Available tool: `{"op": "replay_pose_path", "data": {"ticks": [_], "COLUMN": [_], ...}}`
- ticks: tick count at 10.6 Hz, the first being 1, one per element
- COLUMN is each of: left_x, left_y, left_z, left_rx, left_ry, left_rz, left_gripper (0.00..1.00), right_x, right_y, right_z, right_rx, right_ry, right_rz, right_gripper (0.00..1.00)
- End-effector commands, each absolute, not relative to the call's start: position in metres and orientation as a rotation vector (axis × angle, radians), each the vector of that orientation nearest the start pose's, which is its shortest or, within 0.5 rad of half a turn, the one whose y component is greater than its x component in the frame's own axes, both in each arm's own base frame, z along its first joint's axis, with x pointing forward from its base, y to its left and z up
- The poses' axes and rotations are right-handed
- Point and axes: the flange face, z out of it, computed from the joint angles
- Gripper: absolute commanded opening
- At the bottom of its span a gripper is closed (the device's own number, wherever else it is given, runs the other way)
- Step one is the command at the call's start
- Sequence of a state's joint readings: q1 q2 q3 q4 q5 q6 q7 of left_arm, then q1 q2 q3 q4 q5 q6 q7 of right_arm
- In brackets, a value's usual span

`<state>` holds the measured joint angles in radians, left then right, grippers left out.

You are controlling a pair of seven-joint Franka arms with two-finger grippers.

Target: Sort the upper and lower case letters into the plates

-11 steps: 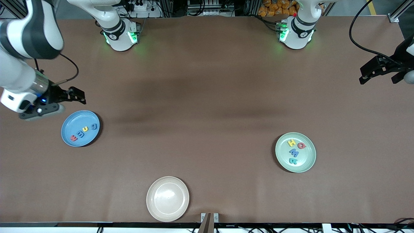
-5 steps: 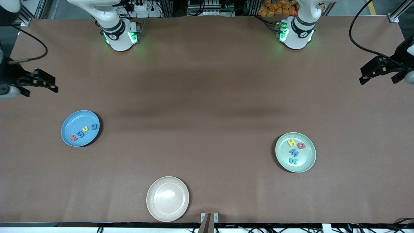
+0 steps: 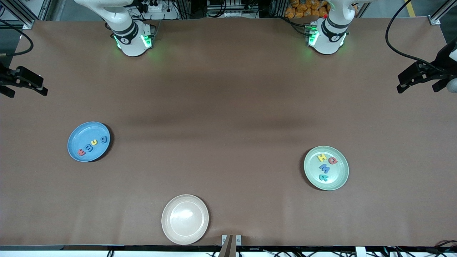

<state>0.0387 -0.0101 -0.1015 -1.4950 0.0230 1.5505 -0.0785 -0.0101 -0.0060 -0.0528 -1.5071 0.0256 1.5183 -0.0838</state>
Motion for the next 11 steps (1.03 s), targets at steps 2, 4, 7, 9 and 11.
{"op": "replay_pose_path", "data": {"ticks": [2, 4, 7, 9, 11], "left_x": [0.544, 0.545, 0.545, 0.546, 0.545], "left_y": [-0.032, -0.033, -0.036, -0.037, -0.037], "left_z": [0.668, 0.669, 0.667, 0.664, 0.662], "left_rx": [-3.141, -3.146, -3.151, -3.152, -3.152], "left_ry": [0.01, 0.039, 0.071, 0.081, 0.081], "left_rz": [-0.115, -0.132, -0.123, -0.106, -0.084], "left_gripper": [1.0, 1.0, 1.0, 1.0, 1.0], "right_x": [0.544, 0.545, 0.546, 0.548, 0.547], "right_y": [-0.033, -0.032, -0.032, -0.029, -0.028], "right_z": [0.662, 0.666, 0.672, 0.671, 0.671], "right_rx": [-3.125, -3.126, -3.13, -3.134, -3.15], "right_ry": [0.0, -0.002, -0.004, -0.013, -0.03], "right_rz": [-0.028, -0.042, -0.073, -0.075, -0.072], "right_gripper": [1.0, 1.0, 1.0, 1.0, 1.0]}}
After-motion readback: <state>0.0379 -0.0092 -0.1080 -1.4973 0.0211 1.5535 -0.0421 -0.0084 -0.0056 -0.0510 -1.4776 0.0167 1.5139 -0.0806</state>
